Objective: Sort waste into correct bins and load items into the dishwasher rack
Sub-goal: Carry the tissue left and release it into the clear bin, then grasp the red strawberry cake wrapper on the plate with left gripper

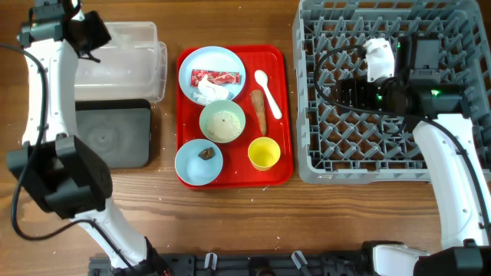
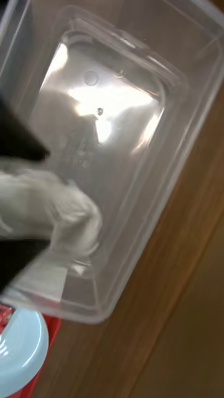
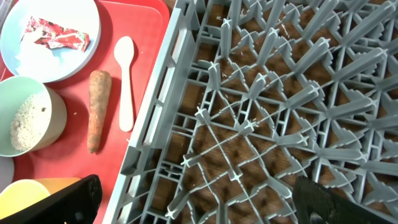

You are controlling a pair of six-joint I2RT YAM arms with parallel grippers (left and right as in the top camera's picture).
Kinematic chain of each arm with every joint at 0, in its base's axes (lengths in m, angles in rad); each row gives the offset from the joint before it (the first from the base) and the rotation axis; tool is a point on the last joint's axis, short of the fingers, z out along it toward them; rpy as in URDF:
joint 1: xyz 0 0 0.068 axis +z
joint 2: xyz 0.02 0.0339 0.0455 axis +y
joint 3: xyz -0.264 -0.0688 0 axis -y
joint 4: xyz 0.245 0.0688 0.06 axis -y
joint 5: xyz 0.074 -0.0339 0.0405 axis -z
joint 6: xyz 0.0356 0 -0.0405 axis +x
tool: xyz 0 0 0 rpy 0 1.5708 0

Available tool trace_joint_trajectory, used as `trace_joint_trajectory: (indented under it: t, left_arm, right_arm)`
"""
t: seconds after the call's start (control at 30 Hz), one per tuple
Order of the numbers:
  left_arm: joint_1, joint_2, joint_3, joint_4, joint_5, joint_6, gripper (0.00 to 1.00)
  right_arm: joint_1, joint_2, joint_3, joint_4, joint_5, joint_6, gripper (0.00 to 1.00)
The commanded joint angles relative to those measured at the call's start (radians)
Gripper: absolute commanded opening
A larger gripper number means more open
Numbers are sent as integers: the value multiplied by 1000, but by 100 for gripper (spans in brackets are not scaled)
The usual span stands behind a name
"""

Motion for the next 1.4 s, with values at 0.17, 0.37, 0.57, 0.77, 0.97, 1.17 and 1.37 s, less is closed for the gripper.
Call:
trace_joint_trajectory:
  t: [0.17, 0.37, 0.57, 0.77, 0.97, 1.17, 1.37]
  left_arm:
    - [2, 21, 37, -25, 24, 6, 100]
    - [-181, -37, 40, -146, 66, -122, 100]
    - [-410, 29, 36, -169, -8, -368, 100]
    - [-533, 200, 36, -127, -114, -729, 100]
    - [-550, 306, 36, -59, -110, -767, 100]
    - [-550, 353, 36, -30, -110, -784, 100]
    - [-548, 418, 36, -23, -110, -784, 98]
  right_arm:
    - [0, 10, 20, 7, -20, 17, 100]
    - [0, 10, 20, 13, -20, 18, 100]
    - [0, 10, 20, 6, -20, 18, 100]
    - [0, 10, 20, 5, -20, 18, 100]
    - [0, 10, 19, 2, -20, 18, 100]
    - [0, 10, 19, -1, -20, 18, 100]
    - [0, 10, 18, -1, -20, 18, 100]
